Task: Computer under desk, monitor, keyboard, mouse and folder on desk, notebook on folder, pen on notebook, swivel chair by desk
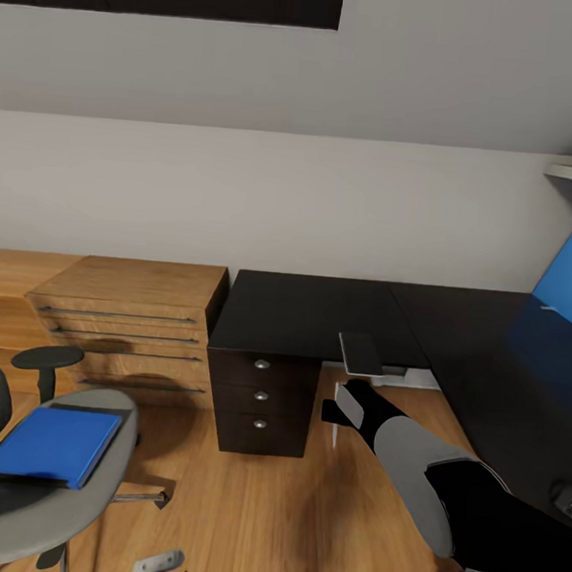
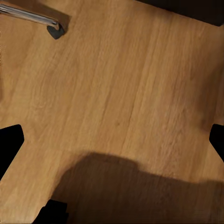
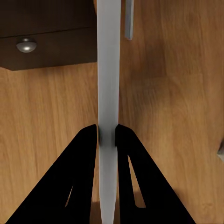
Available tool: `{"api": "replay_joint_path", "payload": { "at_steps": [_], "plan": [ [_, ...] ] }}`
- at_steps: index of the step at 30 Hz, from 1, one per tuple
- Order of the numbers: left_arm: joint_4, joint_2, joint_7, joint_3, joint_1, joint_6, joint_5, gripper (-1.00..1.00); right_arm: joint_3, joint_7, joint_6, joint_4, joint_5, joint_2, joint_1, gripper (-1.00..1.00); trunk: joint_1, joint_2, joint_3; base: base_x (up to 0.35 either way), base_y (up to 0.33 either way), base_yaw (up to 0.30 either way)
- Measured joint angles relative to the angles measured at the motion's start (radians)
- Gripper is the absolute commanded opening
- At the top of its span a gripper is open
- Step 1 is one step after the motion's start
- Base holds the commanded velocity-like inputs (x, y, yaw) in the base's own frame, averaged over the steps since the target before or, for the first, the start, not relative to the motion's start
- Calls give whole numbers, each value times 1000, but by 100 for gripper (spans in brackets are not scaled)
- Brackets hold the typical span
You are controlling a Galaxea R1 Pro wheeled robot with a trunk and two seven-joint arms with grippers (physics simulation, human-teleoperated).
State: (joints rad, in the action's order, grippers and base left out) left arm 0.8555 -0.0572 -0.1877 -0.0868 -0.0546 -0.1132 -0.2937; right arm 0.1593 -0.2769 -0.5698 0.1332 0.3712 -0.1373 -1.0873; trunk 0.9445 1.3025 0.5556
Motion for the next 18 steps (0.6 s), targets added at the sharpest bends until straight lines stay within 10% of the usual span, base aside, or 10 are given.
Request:
{"api": "replay_joint_path", "payload": {
  "at_steps": [18],
  "plan": [
    [-73,3,0,7,-4,107,7,100,-1,-2,-5,3,-1,4,0,-100,-69,-126,-56,0,0,0]
  ]
}}
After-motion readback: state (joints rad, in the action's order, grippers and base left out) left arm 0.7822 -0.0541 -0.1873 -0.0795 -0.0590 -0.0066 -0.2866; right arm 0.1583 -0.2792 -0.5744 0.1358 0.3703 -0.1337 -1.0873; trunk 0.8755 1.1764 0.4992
